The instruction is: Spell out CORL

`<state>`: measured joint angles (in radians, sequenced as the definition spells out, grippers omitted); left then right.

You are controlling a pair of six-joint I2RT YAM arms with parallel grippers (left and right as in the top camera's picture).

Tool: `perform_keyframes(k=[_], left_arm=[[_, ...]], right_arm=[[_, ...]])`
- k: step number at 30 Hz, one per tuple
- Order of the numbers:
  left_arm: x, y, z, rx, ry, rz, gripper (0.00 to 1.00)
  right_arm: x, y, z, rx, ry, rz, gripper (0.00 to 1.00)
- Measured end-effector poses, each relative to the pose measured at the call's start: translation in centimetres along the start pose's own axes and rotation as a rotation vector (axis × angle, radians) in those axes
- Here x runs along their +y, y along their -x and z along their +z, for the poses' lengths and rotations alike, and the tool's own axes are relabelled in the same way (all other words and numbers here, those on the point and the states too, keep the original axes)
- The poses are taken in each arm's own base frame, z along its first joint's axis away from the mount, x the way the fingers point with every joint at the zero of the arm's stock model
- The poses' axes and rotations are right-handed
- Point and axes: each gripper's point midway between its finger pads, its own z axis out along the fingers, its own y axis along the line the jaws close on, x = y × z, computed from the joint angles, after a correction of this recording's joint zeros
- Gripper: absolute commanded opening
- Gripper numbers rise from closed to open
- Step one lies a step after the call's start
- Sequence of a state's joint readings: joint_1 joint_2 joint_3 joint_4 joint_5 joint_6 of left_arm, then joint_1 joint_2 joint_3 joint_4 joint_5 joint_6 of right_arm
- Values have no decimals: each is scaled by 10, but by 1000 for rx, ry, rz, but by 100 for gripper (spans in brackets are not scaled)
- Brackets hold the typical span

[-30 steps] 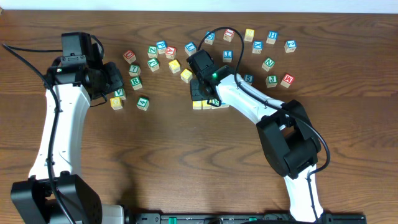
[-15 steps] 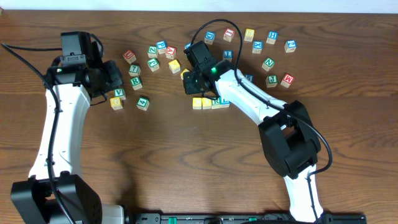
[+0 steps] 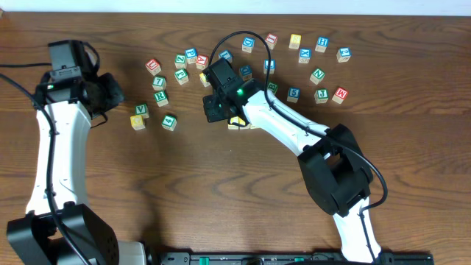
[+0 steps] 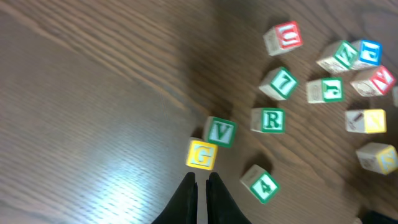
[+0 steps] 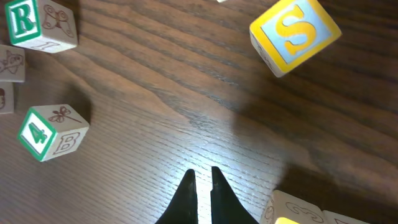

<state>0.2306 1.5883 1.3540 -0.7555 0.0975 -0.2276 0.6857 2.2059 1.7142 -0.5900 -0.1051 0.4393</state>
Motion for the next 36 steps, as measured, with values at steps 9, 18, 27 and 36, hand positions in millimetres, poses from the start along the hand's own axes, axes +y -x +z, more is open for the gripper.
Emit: perform_keyframes(k=[9, 18, 27, 36], left_arm=[[1, -1, 0, 4, 2, -1, 8], [2, -4, 0, 15, 5, -2, 8], [2, -6, 0, 23, 8, -2, 7], [2, -6, 0, 25, 8, -2, 8]], right_arm=[[-8, -12, 3, 34, -30, 5, 3], [-19, -19, 3, 56, -86, 11, 3], [-25, -20, 2, 59, -116, 16, 3], [-30, -23, 1, 66, -142, 35, 3]])
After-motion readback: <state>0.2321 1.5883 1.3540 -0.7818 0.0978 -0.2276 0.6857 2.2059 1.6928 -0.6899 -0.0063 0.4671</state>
